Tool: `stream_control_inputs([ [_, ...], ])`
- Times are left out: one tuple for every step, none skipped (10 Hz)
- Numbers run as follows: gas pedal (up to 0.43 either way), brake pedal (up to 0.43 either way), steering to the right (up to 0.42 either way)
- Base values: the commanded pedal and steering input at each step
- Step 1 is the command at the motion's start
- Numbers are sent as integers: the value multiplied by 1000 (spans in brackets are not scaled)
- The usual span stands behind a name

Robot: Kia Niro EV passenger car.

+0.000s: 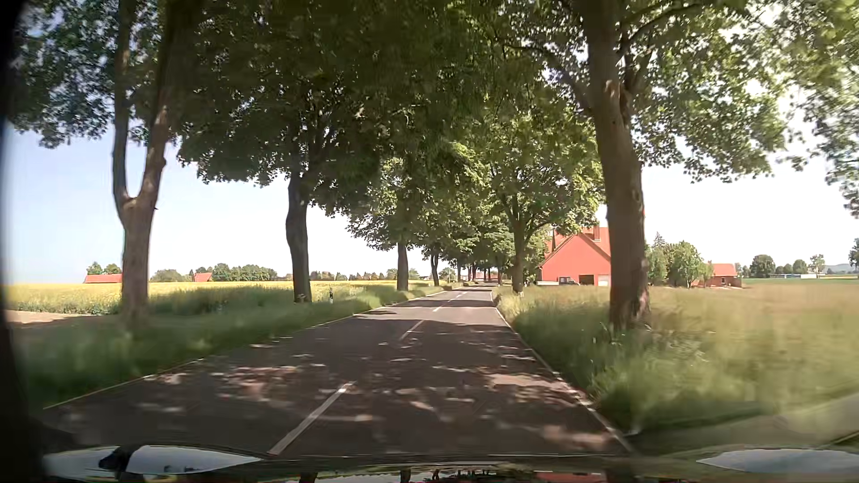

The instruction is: Follow the waypoints while adhering to traffic rules and regulations

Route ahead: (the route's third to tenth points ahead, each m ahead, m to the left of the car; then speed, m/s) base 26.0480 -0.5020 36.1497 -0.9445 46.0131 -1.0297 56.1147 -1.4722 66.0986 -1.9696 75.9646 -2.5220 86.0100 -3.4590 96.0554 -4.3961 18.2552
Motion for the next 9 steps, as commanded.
stream_control_inputs([
  [79, 0, 5],
  [79, 0, 5],
  [79, 0, 5],
  [79, 0, 4],
  [118, 0, 4],
  [150, 0, 4],
  [150, 0, 4],
  [150, 0, 4],
  [150, 0, 4],
])
